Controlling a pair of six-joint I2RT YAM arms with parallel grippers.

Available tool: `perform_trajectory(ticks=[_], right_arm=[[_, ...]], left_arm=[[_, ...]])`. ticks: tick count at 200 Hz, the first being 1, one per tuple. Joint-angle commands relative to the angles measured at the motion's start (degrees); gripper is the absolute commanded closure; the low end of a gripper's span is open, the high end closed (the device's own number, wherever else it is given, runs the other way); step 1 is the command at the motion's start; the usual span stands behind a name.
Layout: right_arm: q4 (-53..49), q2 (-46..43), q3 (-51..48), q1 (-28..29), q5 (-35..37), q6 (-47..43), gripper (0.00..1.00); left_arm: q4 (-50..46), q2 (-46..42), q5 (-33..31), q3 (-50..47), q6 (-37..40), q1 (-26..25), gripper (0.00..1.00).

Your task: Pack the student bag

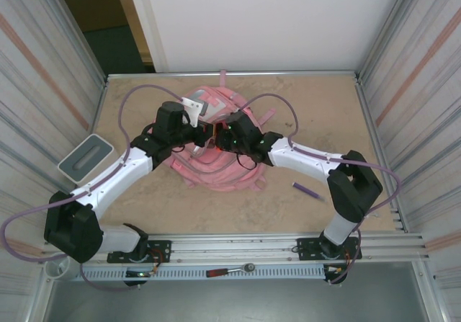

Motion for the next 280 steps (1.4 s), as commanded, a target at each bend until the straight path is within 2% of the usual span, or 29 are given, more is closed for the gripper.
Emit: perform_trajectory(ticks=[1, 45, 92, 121, 144, 162, 192, 242, 280], right_arm=[[-0.7, 3.4, 1.6, 0.5, 0.3, -1.6, 0.79], [1.5, 6.3, 8.3, 0.4, -3.5, -5.4, 0.8], [-0.4, -5.3, 0.0, -1.4, -3.8, -9.0, 0.73], [-5.8, -16.0, -6.8, -1.5, -1.5, -12.7, 0.61], [-12.7, -24.9, -12.5, -3.0, 3.0, -14.6, 0.45], [-22.2, -30.0, -16.3, -6.9, 8.6, -15.0, 0.33], [-35.1, -34.8, -21.7, -13.6, 13.3, -14.1, 0.24], [-41.4, -35.1, -28.7, -15.5, 14.6, -7.9, 0.15], [-41.5, -29.0, -29.2, -16.2, 15.4, -6.1, 0.15]], left_arm=[[4.9, -4.2, 2.0, 1.2, 0.5, -0.8, 1.0], [5.0, -3.3, 1.8, 1.3, 0.6, -1.3, 1.0], [5.0, -3.2, 0.3, 1.0, 1.0, -1.4, 1.0], [4.8, -3.9, -1.2, 0.6, 1.6, -1.4, 1.0], [3.9, -4.2, -1.7, 0.6, 2.1, -1.4, 1.0], [3.7, -4.5, -2.2, 0.5, 2.3, -1.4, 1.0], [4.0, -4.7, -2.5, 0.1, 2.4, -1.4, 1.0], [5.0, -3.9, -1.9, -0.3, 2.4, -1.4, 1.0], [5.3, -3.5, -2.2, -0.6, 2.8, -1.4, 1.0]])
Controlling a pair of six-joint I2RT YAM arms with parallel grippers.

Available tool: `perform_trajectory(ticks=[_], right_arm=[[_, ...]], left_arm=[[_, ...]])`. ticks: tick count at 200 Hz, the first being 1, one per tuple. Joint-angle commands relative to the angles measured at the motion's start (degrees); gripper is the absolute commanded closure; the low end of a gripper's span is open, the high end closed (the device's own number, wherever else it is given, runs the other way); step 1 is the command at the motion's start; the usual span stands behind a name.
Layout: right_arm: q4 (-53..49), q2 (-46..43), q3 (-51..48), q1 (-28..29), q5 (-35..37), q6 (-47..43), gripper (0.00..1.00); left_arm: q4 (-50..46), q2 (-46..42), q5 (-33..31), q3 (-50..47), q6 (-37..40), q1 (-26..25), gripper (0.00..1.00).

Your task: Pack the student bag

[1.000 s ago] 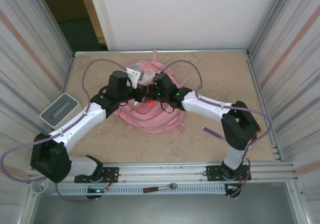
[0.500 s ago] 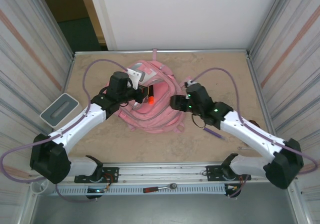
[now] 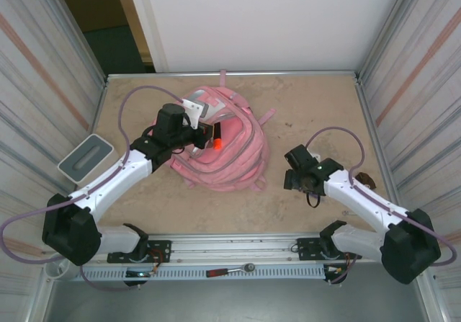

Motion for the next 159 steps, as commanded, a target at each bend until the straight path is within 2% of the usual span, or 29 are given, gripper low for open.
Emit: perform_trajectory(ticks=[1, 45, 83, 132, 159], right_arm=[[-2.4, 3.7, 0.1, -0.7, 2.2, 2.9, 0.15], [-2.1, 8.9, 0.9, -0.4, 3.4, 3.4, 0.15], [0.4, 13.8, 1.3, -2.9, 2.3, 1.1, 0.16], [4.9, 15.2, 1.5, -9.8, -4.6, -3.5, 0.19], [8.1, 15.0, 0.0, -15.1, -10.9, -6.0, 0.29]], left_arm=[[5.3, -2.2, 0.8, 0.5, 1.2, -0.3, 1.0], [5.8, -1.2, 0.3, 0.6, 1.8, -0.3, 1.0], [5.9, -0.8, 0.2, 0.5, 2.2, -0.3, 1.0], [6.0, -0.2, 0.4, 0.6, 2.2, -0.2, 1.0], [5.8, -0.2, 0.6, 0.7, 2.3, -0.2, 1.0]])
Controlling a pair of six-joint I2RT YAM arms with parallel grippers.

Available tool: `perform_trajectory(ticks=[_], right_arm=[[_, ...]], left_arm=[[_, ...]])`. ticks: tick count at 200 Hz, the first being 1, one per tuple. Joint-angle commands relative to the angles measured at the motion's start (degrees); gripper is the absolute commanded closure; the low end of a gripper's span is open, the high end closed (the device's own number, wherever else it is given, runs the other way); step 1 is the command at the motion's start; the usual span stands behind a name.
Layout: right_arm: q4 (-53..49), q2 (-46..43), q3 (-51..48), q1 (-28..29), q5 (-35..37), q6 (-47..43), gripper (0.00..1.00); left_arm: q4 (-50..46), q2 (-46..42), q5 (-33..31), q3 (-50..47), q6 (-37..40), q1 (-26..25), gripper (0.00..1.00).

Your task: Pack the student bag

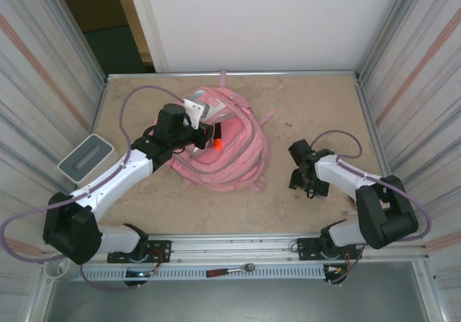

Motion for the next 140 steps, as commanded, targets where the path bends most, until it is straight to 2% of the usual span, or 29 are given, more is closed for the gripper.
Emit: perform_trajectory(ticks=[1, 13, 32, 44, 77, 100, 140], right_arm=[[3.0, 0.0, -0.2, -3.6, -6.5, -3.2, 0.29], [4.3, -0.1, -1.1, -5.8, -9.3, -4.0, 0.37], [5.6, -0.5, -2.0, -7.6, -11.6, -4.6, 0.6], [5.8, -1.0, -2.0, -7.8, -11.8, -4.7, 0.69], [6.4, -2.5, -2.3, -7.8, -12.6, -4.4, 0.83], [7.7, -7.2, -2.4, -7.6, -15.0, -2.9, 0.92], [15.8, -19.7, -0.9, -3.0, -22.9, 4.3, 0.94]], left_arm=[[4.9, -0.8, 0.5, 0.7, 1.0, -0.2, 1.0], [4.9, -1.1, 0.4, 0.6, 1.1, -0.2, 1.0], [4.9, -1.3, 0.0, 0.4, 1.2, -0.2, 1.0], [4.8, -1.2, 0.1, 0.4, 1.2, -0.2, 1.0], [4.9, -1.0, 0.3, 0.5, 1.1, -0.2, 1.0], [4.8, -1.0, 0.4, 0.4, 1.0, -0.3, 1.0], [4.8, -1.7, 1.0, 0.5, 0.3, -0.2, 1.0]])
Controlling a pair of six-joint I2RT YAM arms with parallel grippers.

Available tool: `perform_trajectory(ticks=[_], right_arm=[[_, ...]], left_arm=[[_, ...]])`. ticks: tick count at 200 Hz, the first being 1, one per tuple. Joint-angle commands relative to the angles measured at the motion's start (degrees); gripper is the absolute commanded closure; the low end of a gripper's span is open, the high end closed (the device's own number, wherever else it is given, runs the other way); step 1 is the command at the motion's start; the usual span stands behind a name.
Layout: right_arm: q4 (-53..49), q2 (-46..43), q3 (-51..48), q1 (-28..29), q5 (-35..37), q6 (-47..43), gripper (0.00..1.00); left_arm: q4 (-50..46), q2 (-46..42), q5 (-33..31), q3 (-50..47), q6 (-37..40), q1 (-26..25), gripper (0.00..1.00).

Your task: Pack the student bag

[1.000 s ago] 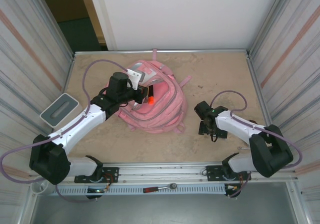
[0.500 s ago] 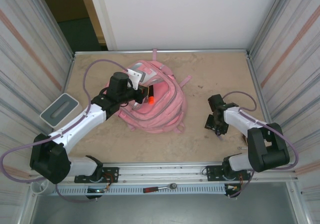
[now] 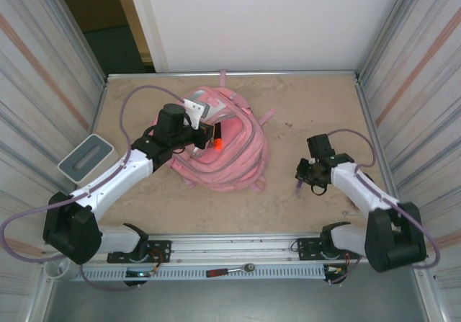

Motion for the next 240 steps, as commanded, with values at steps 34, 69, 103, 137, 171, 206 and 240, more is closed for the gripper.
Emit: perform_trajectory(ticks=[34, 69, 103, 137, 171, 206, 240], right_arm=[[19.6, -5.2, 6.7, 14.8, -4.8, 12.7, 0.94], [28.8, 8.6, 16.0, 23.0, -2.8, 14.1, 0.94], [37.0, 22.7, 24.5, 25.1, -6.3, 19.5, 0.93], [40.4, 30.8, 30.1, 25.8, -5.0, 23.7, 0.88], [44.7, 33.5, 29.1, 26.1, -3.0, 28.7, 0.77], [39.4, 33.6, 30.9, 26.5, -2.6, 25.3, 0.59], [35.0, 30.1, 29.2, 27.5, 0.0, 21.0, 0.57]], left_arm=[[5.3, -1.7, 1.0, 0.9, -0.5, -0.2, 1.0], [5.2, -1.6, 2.3, 1.5, -1.0, -0.2, 1.0], [4.9, -1.8, 2.5, 1.5, -1.2, -0.3, 1.0], [5.1, -1.9, 2.7, 1.2, -1.3, -0.3, 1.0], [5.5, -1.9, 2.8, 1.0, -1.4, -0.3, 1.0], [5.6, -1.3, 3.2, 1.0, -1.5, -0.4, 1.0], [5.8, -1.2, 3.4, 0.9, -1.5, -0.4, 1.0]])
